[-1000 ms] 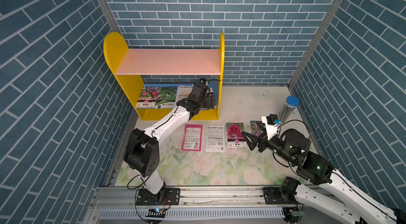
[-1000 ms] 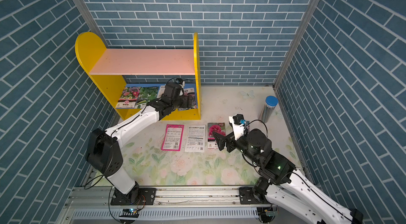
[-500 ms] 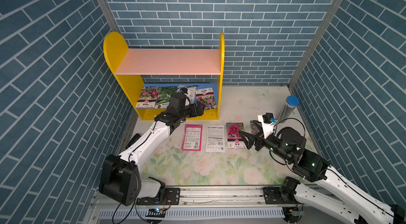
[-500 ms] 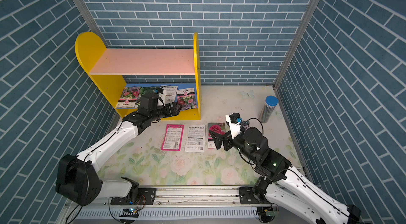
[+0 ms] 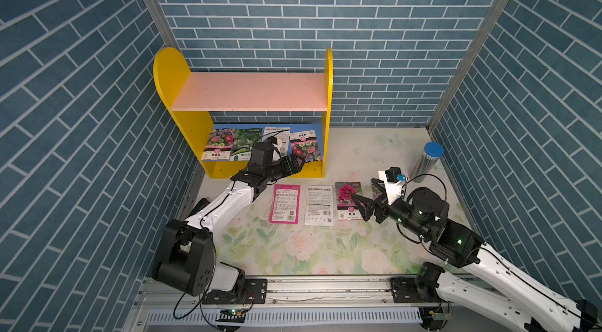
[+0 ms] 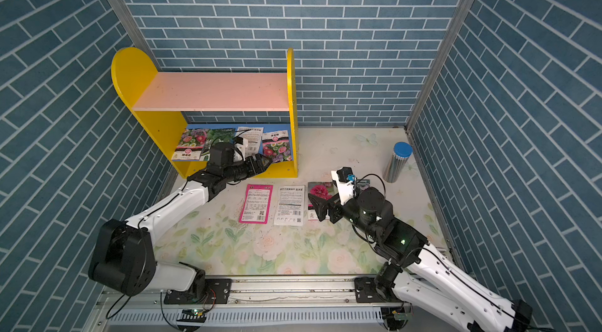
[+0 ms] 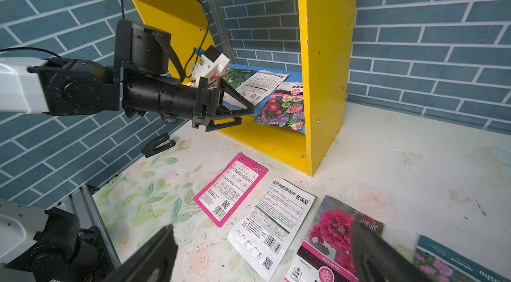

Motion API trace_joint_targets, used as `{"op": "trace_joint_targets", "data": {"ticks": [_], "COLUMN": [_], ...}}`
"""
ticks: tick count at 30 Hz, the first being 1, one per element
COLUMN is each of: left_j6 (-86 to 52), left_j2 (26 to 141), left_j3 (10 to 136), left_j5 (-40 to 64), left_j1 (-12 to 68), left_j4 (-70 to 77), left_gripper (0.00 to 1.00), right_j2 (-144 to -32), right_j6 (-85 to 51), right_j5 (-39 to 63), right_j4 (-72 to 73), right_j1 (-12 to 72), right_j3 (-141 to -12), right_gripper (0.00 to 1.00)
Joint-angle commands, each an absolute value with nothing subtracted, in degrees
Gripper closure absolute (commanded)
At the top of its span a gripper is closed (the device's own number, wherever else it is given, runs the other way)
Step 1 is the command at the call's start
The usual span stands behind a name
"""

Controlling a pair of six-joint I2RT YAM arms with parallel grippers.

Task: Take the seed bag off the shelf
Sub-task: Pick up the seed packet from the shelf.

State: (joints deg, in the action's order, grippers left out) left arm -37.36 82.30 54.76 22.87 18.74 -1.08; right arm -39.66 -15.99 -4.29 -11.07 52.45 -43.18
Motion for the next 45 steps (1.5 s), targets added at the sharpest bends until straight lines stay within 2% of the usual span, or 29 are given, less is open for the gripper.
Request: {"op": "trace_joint_targets", "data": {"ticks": [1,7,10,21,24,28,35,37,42,45], "left_j6": [-38.1,-38.6,-39.3,-41.3,-41.6,-41.8,-39.8,-38.2,-33.6,-32.0], "left_j2": [84.2,86.7,88.4,93.5,94.3,95.2,93.0,91.6,84.9,79.6], "left_j3": [56.1,57.5,58.2,61.5,62.3,63.0,63.1,63.3,62.4,59.7], "left_j5": [23.0,23.3,24.8,27.6,27.8,28.5,30.3,32.7,31.1,31.7], "left_j1": [18.1,17.8,17.5,17.3,17.3,17.1,16.7,16.7,16.8,17.0], "left_j4": [0.0,1.6,4.0,6.3,6.4,6.4,5.4,4.8,-1.7,-3.7], "left_gripper": [0.12,0.16,0.23,0.38,0.50,0.77,1.00,1.00,1.00,1.00], "right_j2": [-40.1,-40.5,-40.4,-39.1,-38.7,-38.2,-37.2,-37.4,-40.0,-42.2], "right_j6": [-15.3,-15.2,-15.3,-15.6,-15.6,-15.8,-16.6,-17.2,-18.7,-19.8], "right_j5": [-3.8,-3.7,-3.9,-4.7,-4.8,-5.0,-4.9,-5.4,-8.0,-3.0], "right_j4": [-8.9,-9.0,-9.2,-9.9,-10.2,-10.5,-9.9,-9.4,-9.0,-6.7], "right_j1": [52.3,52.4,52.4,52.3,52.3,52.3,52.4,52.4,51.9,49.8], "right_j3": [-43.2,-43.7,-43.7,-43.2,-43.1,-42.9,-41.9,-41.6,-41.5,-41.4], "right_gripper": [0.01,0.01,0.01,0.01,0.01,0.01,0.01,0.02,0.02,0.02]}}
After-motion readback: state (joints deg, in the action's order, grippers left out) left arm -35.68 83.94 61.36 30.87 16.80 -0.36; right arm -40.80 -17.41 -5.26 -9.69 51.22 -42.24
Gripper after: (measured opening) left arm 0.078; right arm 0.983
